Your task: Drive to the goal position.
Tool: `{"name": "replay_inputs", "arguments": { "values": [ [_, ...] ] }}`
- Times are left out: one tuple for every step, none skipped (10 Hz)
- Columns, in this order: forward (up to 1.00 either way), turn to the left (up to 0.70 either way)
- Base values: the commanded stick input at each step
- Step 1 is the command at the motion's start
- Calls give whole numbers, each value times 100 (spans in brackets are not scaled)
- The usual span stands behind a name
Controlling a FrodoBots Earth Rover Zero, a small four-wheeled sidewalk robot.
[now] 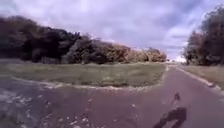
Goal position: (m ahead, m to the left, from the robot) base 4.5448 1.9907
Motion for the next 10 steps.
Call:
{"name": "replay_inputs", "arguments": {
  "values": [
    [100,40],
    [100,40],
    [100,40],
    [100,40],
    [100,40],
    [100,40],
    [100,40],
    [100,40],
    [100,40],
    [100,40]
  ]
}}
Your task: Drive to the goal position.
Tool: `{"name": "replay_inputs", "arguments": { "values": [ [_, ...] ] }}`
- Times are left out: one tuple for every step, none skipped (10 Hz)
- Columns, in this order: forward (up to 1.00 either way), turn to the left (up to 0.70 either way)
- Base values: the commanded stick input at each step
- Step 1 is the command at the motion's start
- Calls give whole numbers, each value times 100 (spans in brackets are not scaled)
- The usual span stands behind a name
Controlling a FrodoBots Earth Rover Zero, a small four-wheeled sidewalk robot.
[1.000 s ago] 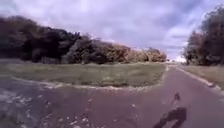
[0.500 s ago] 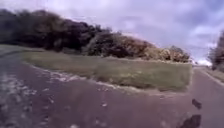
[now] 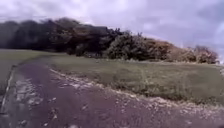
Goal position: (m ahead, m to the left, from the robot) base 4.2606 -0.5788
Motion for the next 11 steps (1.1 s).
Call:
{"name": "replay_inputs", "arguments": {
  "values": [
    [100,40],
    [100,40],
    [100,40],
    [100,40],
    [100,40],
    [100,40],
    [100,40],
    [100,40],
    [100,40],
    [100,40],
    [100,0]
  ]
}}
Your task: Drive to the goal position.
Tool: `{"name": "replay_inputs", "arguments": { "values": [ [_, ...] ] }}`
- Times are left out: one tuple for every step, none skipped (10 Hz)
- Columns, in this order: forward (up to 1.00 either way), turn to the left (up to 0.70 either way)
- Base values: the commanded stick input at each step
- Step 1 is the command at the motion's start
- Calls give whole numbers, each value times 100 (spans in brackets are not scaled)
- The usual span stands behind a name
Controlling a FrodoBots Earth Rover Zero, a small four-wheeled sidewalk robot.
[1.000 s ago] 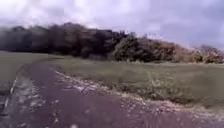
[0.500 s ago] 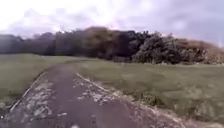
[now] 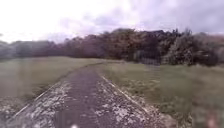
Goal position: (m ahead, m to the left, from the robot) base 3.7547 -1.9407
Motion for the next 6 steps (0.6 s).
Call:
{"name": "replay_inputs", "arguments": {
  "values": [
    [100,0],
    [100,0],
    [100,0],
    [100,0],
    [100,0],
    [100,0]
  ]
}}
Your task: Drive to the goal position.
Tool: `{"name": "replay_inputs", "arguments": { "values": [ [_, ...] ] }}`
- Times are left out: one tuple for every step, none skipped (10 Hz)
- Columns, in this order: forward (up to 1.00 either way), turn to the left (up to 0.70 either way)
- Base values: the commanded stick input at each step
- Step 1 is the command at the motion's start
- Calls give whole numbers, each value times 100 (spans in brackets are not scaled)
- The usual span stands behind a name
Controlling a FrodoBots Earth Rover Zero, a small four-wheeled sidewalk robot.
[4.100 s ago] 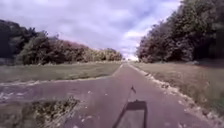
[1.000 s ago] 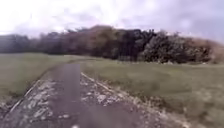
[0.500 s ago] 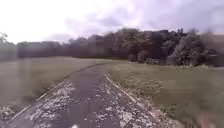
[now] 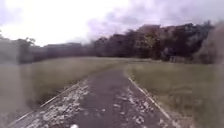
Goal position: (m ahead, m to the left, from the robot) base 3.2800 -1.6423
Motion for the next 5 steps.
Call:
{"name": "replay_inputs", "arguments": {
  "values": [
    [100,0],
    [100,0],
    [100,0],
    [100,0],
    [100,0]
  ]
}}
